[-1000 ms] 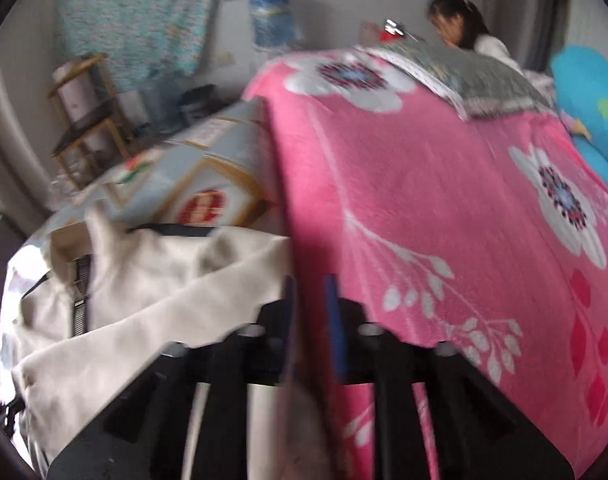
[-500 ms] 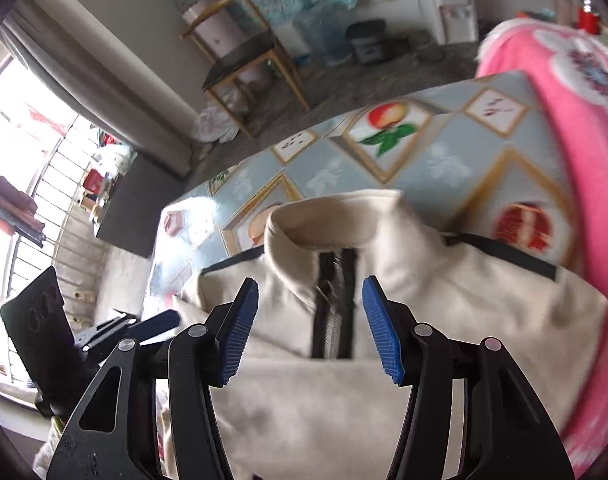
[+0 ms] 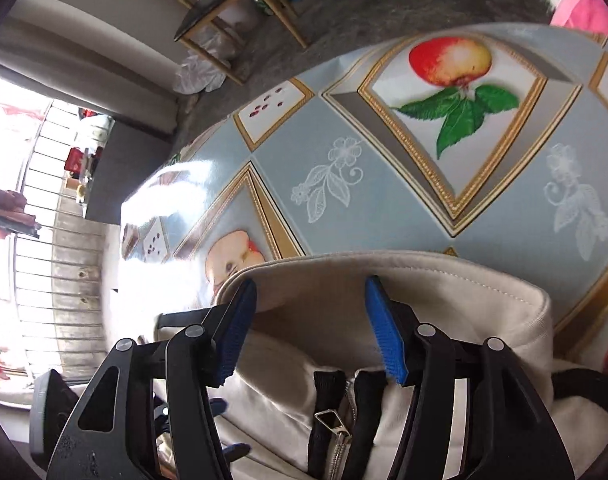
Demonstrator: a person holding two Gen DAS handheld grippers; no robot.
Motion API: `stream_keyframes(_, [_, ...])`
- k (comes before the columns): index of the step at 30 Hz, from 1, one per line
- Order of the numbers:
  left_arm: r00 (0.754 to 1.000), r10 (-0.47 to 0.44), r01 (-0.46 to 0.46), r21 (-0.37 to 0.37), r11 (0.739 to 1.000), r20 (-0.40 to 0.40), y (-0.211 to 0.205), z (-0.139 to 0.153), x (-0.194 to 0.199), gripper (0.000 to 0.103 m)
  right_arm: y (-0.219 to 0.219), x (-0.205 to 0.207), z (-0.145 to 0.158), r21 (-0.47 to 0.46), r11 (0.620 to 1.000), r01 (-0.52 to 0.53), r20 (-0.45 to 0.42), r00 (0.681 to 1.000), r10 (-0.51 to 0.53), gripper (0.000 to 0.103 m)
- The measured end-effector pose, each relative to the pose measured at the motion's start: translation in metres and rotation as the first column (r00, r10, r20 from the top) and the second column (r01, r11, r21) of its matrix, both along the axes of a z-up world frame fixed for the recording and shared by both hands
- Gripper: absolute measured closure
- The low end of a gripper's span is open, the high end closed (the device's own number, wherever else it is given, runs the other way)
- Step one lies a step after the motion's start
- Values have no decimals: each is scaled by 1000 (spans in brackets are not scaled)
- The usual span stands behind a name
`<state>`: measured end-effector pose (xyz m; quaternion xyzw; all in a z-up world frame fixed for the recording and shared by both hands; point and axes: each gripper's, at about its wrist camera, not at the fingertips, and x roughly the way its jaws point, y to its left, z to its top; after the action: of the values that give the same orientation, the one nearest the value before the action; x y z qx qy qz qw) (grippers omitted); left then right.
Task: Fold large clothes
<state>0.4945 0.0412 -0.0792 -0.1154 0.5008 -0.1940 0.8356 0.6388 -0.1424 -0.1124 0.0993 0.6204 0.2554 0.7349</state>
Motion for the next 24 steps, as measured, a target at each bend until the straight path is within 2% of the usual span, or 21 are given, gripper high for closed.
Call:
stream_keyframes(2, [1000,-4,4,5,1000,-7,-3,-7,4,68,-1,-1,0,35,999,-23,-30,999,24,44])
stream_keyframes(4, [1000,4,-4,13,1000,2,-3,-11,4,69,-3,-5,-3,100,993,-56,-106,992,66,42])
stream_keyframes(6, [1000,3,-3,9,1000,19,-2,-12,3,71,-6,-13,1,129,988,-90,-125,986,106,42])
stream_keyframes(11, [999,6,-7,2,1000,35,0,-14,4,73,-20,-46,23,257,947,-196,-88,971,224,41])
stream_keyframes(15, [999,8,-9,6,1000,46,-1,-14,1,73,-26,-75,26,283,925,-255,-74,955,286,41])
stream_keyframes(17, [999,9,-9,10,1000,51,-1,-14,1,73,-25,-88,16,249,937,-244,-90,958,273,41])
stream_keyframes(18, [999,5,-6,20,1000,52,-2,-14,1,74,-24,-93,9,209,945,-252,-104,955,277,38])
stream_keyframes(20, [997,-7,3,56,998,73,-7,-14,-1,74,-31,-91,9,202,953,-224,-97,964,247,38])
stream_keyframes(24, [998,13,-15,32,999,63,-3,-15,0,74,-45,-69,48,263,952,-154,33,988,151,38])
